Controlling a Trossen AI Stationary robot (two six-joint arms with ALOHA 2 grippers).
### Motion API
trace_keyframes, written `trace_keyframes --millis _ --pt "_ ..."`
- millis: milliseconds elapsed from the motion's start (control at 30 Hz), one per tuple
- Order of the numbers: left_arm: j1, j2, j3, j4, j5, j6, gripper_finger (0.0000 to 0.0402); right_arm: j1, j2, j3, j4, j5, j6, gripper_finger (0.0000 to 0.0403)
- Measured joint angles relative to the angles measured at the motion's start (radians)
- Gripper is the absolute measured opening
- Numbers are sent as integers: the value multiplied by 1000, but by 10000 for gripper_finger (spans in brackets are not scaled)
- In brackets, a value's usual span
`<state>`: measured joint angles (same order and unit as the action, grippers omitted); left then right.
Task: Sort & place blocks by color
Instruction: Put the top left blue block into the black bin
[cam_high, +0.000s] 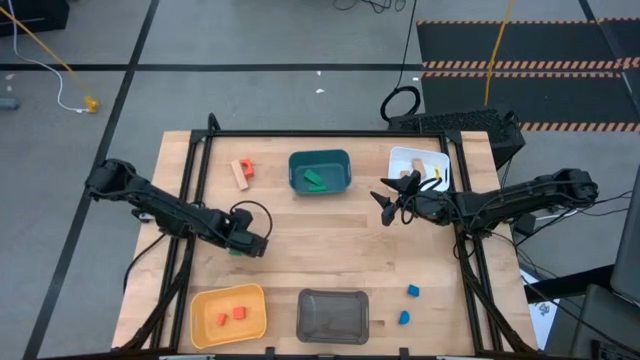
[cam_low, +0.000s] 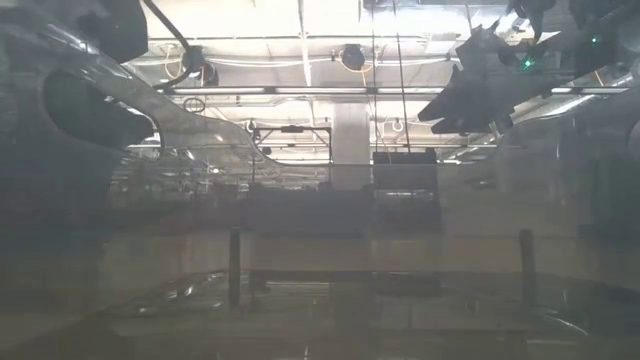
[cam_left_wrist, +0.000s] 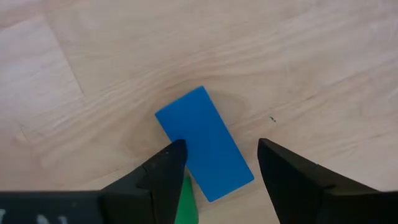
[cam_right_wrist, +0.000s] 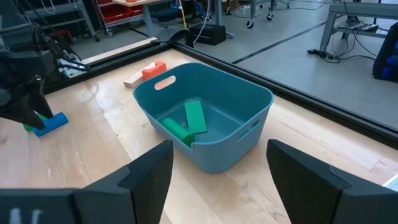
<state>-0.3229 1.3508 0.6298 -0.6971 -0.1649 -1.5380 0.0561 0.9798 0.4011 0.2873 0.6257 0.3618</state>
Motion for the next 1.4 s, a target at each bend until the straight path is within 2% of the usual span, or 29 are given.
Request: trace_keyframes --millis 233,667,1067,1400 --pt "0 0 -1 6 1 -3 215 0 0 0 0 0 0 250" --pt "0 -43 -5 -8 16 -36 261 0 0 0 -1 0 0 250" --pt "0 -45 -4 -51 9 -58 261 0 0 0 -1 0 0 250" --pt "1 -2 -2 -32 -20 -61 238 0 0 0 0 0 0 250"
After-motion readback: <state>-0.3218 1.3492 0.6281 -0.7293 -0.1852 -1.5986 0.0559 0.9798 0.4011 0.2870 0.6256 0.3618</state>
